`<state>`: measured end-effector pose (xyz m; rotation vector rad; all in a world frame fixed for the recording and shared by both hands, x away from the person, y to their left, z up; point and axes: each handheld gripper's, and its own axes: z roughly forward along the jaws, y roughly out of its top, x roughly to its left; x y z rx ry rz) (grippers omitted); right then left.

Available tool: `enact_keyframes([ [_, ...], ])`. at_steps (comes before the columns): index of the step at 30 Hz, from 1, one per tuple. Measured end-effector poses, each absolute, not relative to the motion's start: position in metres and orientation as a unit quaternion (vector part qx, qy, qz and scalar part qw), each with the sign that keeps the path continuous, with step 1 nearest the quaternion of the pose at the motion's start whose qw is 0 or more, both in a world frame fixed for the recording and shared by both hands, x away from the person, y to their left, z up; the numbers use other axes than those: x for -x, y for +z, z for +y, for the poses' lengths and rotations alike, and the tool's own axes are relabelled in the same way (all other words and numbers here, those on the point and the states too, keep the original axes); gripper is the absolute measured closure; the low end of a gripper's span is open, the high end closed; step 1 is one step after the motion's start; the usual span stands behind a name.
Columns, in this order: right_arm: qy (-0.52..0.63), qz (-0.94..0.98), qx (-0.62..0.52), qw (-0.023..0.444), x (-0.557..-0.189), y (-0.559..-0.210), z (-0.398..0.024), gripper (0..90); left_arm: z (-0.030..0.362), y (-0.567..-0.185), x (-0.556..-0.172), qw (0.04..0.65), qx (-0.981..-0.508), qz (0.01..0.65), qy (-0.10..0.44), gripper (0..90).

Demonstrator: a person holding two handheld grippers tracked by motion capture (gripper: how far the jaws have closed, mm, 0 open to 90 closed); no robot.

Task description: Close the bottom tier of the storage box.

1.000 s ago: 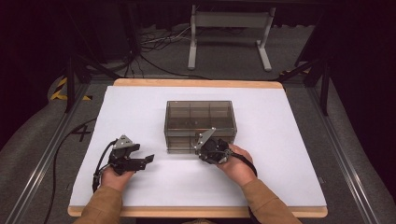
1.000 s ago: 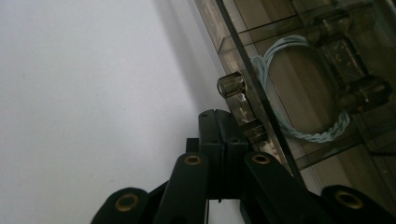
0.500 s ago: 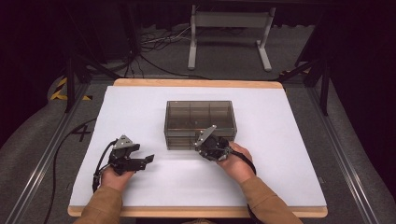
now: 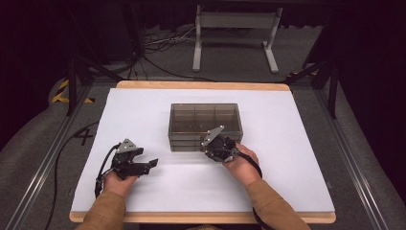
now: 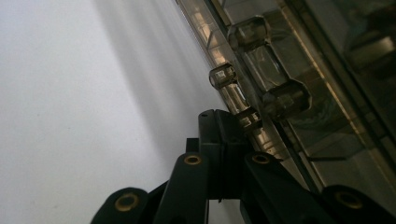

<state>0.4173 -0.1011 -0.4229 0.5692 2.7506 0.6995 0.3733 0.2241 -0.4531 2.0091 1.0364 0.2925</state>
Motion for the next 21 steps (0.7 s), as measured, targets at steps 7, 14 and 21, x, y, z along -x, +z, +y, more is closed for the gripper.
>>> enact_keyframes([
  [7, 0.242, 0.944, -0.19, 0.122, -0.4187, -0.4244, -0.1013, 90.0, 0.2241, -0.4531, -0.3733, 0.418, -0.801, 0.413, 0.117, 22.6],
  [14, 0.239, 0.943, -0.198, 0.121, -0.418, -0.424, -0.1008, 89.3, 0.2239, -0.4531, -0.3733, 0.418, -0.8, 0.413, 0.117, 22.6],
  [21, 0.261, 0.942, -0.188, 0.093, -0.4134, -0.4208, -0.1046, 77.1, 0.2237, -0.4533, -0.3739, 0.418, -0.801, 0.412, 0.116, 22.6],
])
